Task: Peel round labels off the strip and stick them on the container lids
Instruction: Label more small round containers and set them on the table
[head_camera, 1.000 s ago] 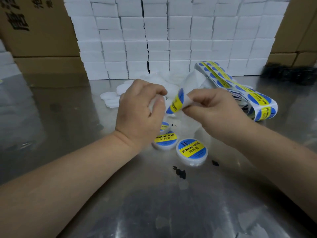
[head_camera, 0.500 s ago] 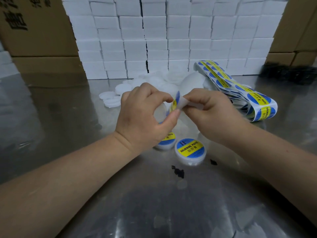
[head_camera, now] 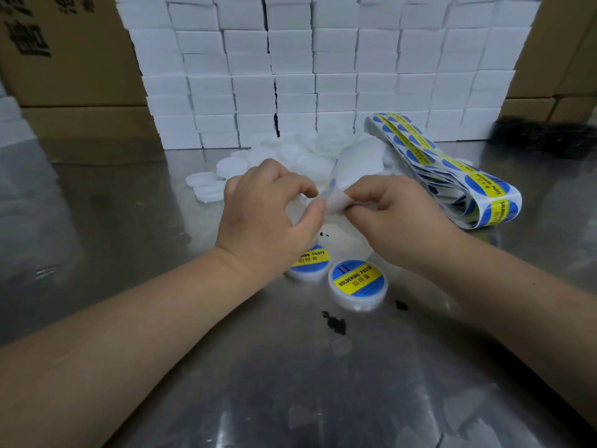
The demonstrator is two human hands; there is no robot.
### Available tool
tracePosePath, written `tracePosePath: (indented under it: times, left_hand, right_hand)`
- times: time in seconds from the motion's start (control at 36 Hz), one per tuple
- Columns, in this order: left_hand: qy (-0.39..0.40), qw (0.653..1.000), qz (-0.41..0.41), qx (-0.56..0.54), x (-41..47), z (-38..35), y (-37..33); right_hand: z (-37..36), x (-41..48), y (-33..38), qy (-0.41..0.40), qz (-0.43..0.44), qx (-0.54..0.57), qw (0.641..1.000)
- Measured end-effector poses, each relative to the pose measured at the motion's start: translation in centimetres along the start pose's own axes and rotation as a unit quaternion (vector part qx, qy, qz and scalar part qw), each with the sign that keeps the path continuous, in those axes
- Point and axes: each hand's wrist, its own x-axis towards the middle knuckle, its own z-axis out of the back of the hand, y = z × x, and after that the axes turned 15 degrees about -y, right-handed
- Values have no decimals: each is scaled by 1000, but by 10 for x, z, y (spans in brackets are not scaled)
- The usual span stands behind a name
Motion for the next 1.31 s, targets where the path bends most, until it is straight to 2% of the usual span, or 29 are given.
tracePosePath:
  times: [0.08,0.19,0.31,0.36,0.44,0.58,0.67,0.81,1.06,1.19,1.31]
  left_hand:
    - [-15,999,40,-24,1,0,4]
    - [-20,989,138,-42,4,-3,11]
    - [-70,972,222,-37,8,-8,29]
    - [-86,965,243,-45,9,-8,35]
    - [-74,971,226,-36,9,-6,33]
    - [-32,990,131,-25,5,-2,14]
    - [-32,996,85,-24,4,1,7]
    - [-30,999,38,-13,3,5,2]
    - [-32,999,30,-11,2,2,3]
    - [-35,997,71,-8,0,-3,4]
    - [-25,994,97,-45,0,-5,5]
  right_hand:
    - [0,3,-2,-6,-11,-35,999]
    - [4,7,-4,31,-39,-109,993]
    - [7,8,-1,38,-65,-146,986]
    - [8,9,0,32,-64,-191,979]
    - [10,9,3,13,-27,-232,972]
    - [13,5,11,-69,-5,-88,994]
    - [12,1,15,-63,-21,-24,998]
    - [9,1,14,-58,-98,88,990]
    - [7,3,12,-91,-139,157,974]
    - [6,4,9,-98,-126,162,974]
    - [7,6,9,-145,-135,190,962]
